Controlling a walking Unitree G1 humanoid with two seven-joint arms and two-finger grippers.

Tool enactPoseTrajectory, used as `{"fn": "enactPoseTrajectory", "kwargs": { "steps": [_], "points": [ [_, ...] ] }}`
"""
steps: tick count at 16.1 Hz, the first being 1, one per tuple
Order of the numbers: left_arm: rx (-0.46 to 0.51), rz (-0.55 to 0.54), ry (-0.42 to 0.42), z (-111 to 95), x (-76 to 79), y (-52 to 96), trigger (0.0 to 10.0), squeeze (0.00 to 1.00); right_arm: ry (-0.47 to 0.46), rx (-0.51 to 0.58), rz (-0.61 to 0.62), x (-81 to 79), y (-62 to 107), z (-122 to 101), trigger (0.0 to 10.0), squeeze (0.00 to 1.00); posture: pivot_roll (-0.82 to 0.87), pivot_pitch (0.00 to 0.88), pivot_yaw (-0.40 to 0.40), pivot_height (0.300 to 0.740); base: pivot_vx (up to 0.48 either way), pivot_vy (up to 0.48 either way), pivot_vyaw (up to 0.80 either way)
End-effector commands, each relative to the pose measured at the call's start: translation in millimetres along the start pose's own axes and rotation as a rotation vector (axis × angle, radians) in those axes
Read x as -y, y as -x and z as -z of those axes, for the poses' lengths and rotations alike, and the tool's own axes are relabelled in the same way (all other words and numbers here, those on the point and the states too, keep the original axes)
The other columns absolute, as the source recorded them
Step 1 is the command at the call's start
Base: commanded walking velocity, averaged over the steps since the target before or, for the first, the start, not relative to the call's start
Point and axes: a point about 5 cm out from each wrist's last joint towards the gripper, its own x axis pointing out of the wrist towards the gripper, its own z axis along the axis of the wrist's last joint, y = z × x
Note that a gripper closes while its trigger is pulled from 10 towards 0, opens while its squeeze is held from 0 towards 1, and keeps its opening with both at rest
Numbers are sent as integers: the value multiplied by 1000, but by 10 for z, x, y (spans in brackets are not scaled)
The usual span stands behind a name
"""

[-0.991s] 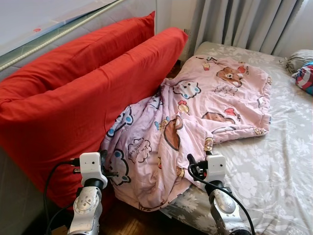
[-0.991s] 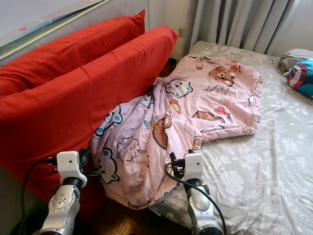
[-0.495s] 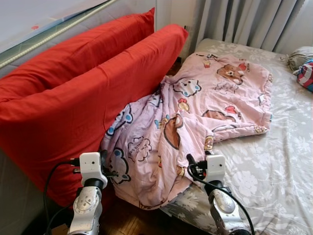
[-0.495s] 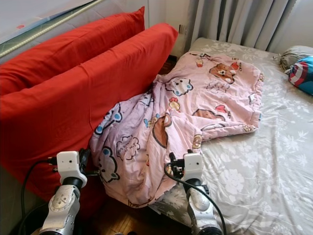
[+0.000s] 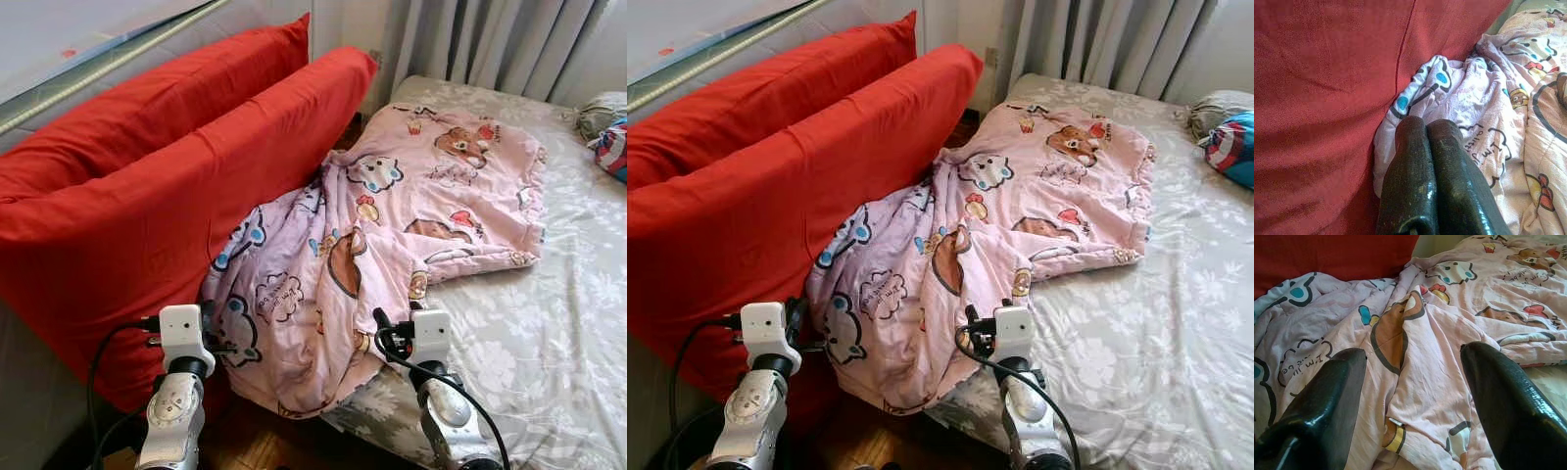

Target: Clean up the room

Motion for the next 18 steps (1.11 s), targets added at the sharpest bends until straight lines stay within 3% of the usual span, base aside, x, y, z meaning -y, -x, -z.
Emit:
{"fn": "enactPoseTrajectory", "kwargs": {
  "steps": [1,18],
  "points": [
    [3,-1,-2,-17,-14,3,10000,0,-4,12,-2,-10,-18,-34,10000,0,-51,116,8,740,0,0,0],
    [2,-2,1,-25,-17,8,10000,0,-8,25,4,-3,-22,-54,10000,0,-54,122,11,740,0,0,0]
  ]
}}
